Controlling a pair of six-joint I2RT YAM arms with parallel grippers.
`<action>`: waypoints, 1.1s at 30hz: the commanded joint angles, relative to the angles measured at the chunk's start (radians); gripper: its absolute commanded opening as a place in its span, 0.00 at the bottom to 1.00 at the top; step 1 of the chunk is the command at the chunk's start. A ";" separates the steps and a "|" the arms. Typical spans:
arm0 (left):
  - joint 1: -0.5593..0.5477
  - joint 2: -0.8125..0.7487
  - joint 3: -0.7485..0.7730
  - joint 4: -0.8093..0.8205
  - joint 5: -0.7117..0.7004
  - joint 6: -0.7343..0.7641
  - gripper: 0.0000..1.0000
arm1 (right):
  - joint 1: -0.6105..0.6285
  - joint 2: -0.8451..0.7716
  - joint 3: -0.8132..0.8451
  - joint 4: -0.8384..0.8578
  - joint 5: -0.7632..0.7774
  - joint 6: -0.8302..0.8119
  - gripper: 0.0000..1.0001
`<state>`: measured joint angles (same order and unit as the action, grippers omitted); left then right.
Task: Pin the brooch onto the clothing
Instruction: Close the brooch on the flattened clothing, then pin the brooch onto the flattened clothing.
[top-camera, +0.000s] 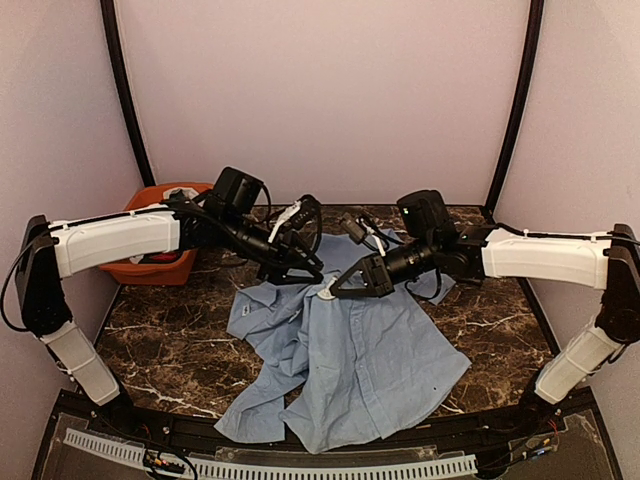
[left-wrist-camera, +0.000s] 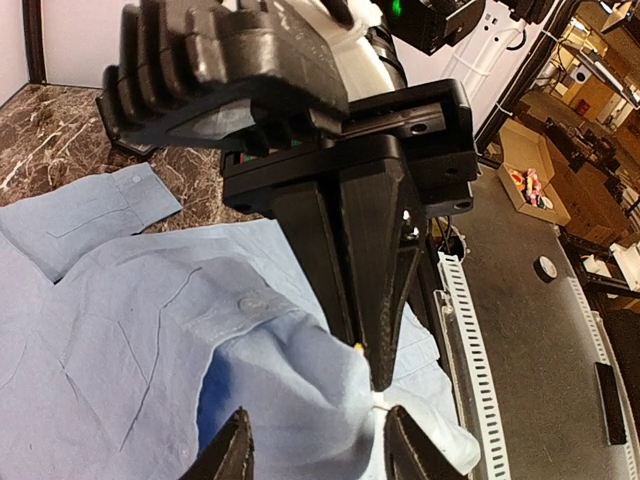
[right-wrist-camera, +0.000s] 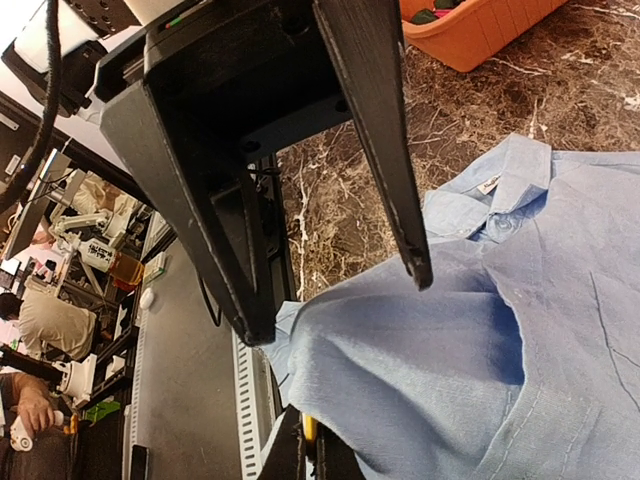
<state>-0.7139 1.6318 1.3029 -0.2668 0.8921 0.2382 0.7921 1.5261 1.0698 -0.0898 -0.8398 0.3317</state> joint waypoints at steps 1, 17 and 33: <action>-0.027 0.029 0.065 -0.113 -0.035 0.066 0.44 | 0.007 0.008 0.037 -0.002 -0.025 -0.017 0.00; -0.048 0.046 0.077 -0.154 -0.078 0.111 0.42 | 0.008 0.007 0.040 -0.012 -0.026 -0.029 0.00; -0.045 0.019 0.072 -0.164 -0.051 0.132 0.42 | 0.008 0.004 0.029 -0.012 -0.028 -0.032 0.00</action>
<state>-0.7593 1.6772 1.3605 -0.3973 0.8154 0.3386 0.7921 1.5288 1.0824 -0.1215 -0.8417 0.3145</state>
